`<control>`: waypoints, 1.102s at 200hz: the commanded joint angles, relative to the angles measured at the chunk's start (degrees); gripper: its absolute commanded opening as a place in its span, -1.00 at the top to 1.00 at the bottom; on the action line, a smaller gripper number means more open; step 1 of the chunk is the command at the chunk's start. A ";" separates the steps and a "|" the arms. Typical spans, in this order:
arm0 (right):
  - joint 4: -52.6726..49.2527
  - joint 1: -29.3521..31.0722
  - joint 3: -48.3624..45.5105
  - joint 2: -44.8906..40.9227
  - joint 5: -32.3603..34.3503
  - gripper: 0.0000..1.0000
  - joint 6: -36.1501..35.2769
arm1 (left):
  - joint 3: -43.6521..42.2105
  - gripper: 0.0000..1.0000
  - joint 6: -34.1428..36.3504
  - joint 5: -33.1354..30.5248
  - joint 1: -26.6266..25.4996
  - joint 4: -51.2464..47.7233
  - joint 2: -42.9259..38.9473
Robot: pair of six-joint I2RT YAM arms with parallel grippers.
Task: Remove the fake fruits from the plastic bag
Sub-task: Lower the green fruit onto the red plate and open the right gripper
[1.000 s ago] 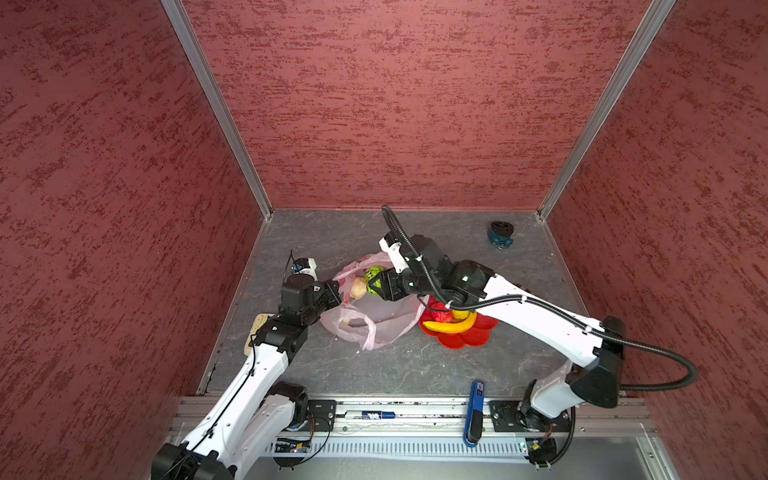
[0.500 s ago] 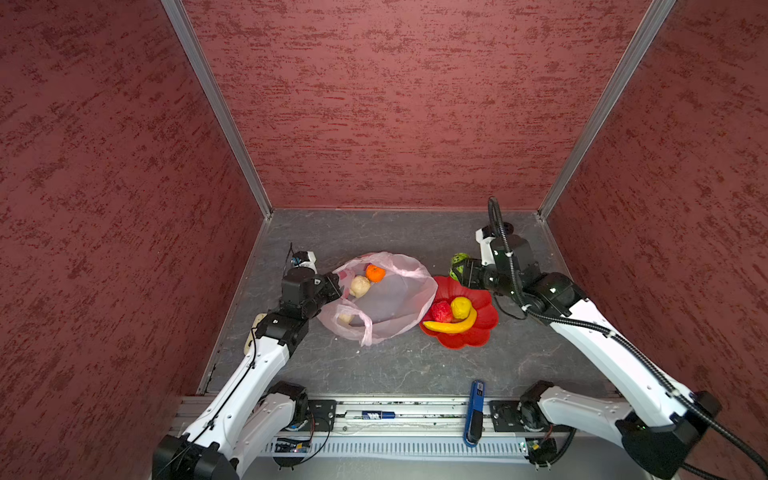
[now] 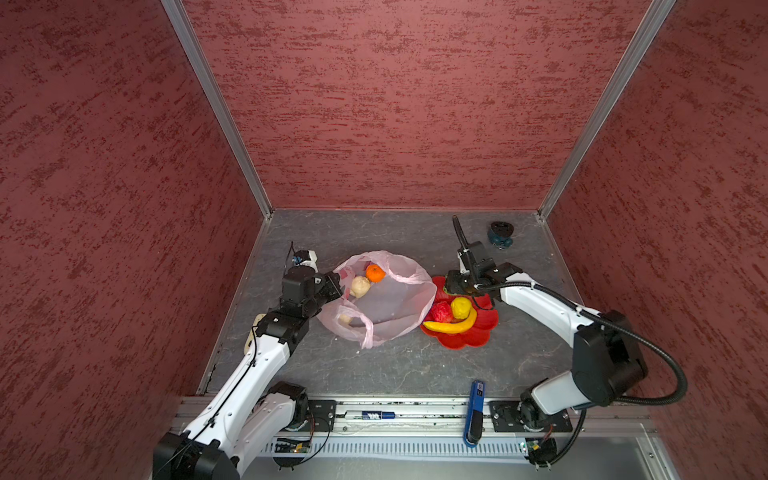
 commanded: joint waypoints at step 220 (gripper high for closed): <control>-3.40 4.42 5.52 -12.59 0.23 -0.23 -3.40 | 3.51 1.00 5.55 5.37 -0.04 -1.77 -0.03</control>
